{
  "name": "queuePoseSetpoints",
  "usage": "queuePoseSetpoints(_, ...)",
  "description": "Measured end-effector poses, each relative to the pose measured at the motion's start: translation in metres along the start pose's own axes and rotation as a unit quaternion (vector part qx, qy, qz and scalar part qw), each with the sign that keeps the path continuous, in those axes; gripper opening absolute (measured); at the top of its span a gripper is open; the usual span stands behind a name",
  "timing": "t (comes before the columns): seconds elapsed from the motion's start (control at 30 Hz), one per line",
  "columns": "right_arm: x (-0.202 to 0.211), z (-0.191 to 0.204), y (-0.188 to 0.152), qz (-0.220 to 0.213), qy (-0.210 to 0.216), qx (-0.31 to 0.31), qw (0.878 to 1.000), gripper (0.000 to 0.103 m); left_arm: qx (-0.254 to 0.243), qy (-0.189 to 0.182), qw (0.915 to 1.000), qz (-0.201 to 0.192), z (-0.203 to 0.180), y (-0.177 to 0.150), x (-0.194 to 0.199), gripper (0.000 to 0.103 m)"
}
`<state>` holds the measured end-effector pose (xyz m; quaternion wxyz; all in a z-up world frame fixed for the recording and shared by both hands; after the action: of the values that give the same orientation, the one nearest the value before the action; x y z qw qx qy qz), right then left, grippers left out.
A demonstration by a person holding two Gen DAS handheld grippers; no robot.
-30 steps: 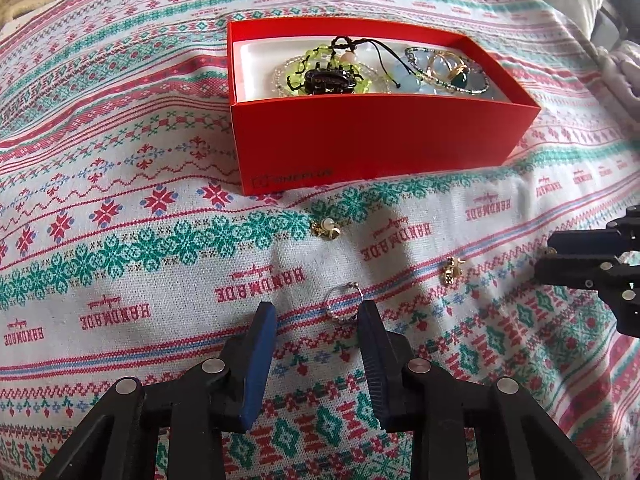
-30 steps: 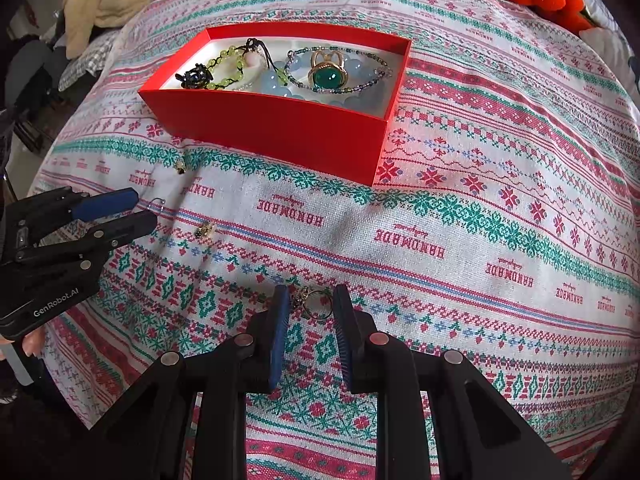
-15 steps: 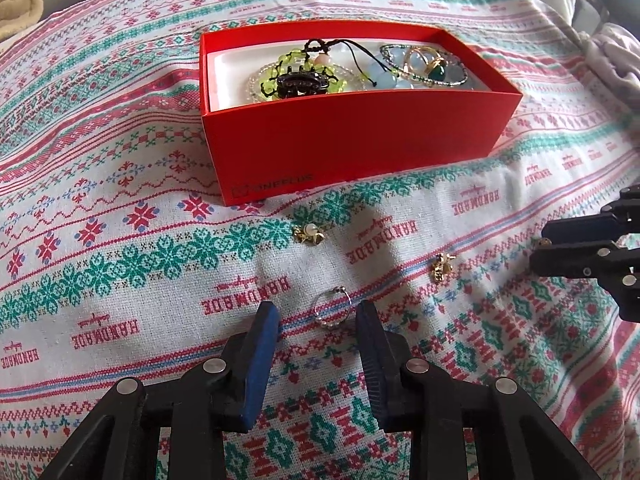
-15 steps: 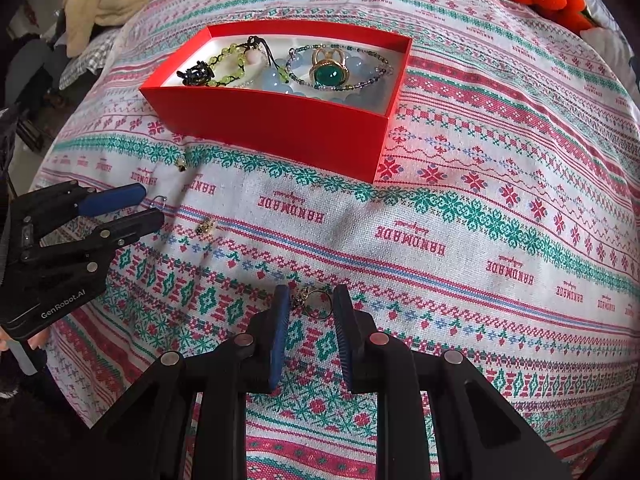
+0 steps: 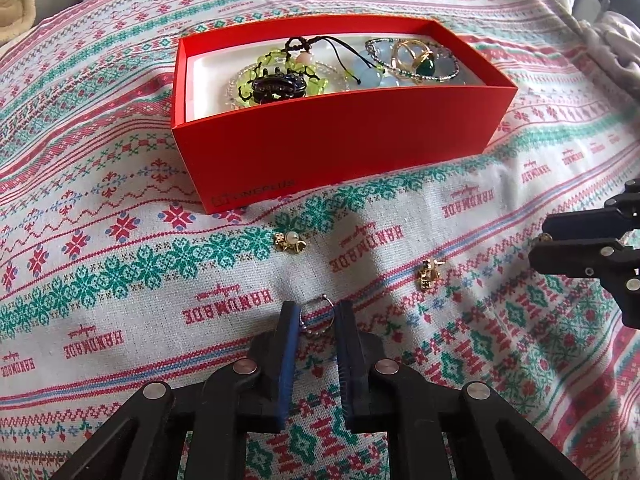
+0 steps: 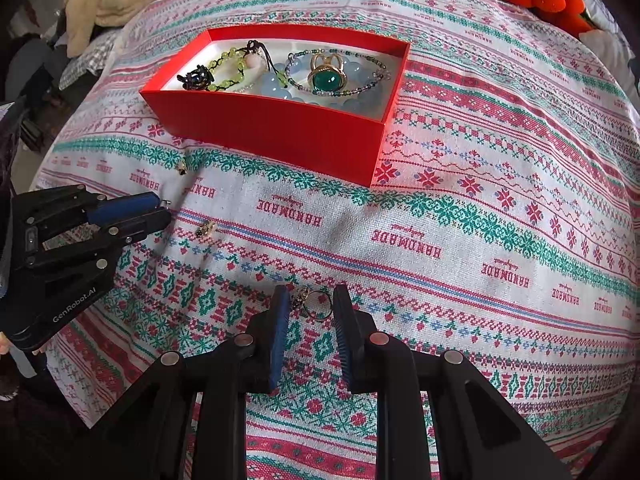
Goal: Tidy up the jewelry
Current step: 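Grasp the silver hoop earring with the left gripper while the right gripper grasps a gold stud, then lower the hoop earring into the box with left gripper while right drops the stud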
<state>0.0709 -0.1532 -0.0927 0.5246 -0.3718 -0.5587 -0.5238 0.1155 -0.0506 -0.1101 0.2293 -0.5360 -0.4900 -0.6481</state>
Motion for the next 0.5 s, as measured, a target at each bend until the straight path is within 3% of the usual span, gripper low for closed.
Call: queuePoseSetpoints(0.5, 0.04, -0.005, 0.018, -0.048, 0.021, -0.022, 0.998, 0.024, 0.051, 0.002, 0.9984, -0.025, 0.017, 0.015, 0.034, 0.013)
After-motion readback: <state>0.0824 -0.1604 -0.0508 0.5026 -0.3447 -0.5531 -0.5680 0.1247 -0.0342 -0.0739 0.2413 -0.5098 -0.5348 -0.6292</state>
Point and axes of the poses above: each gripper's, at about its wrist camera, not at the fingertips, and x roughly against the way its jaws point, z to its left, y to its top, the point moved 9 cm from there along -x, roughly the way its jaws point, and after that the axes turned 6 degrees about z, right-handed, at the moved point
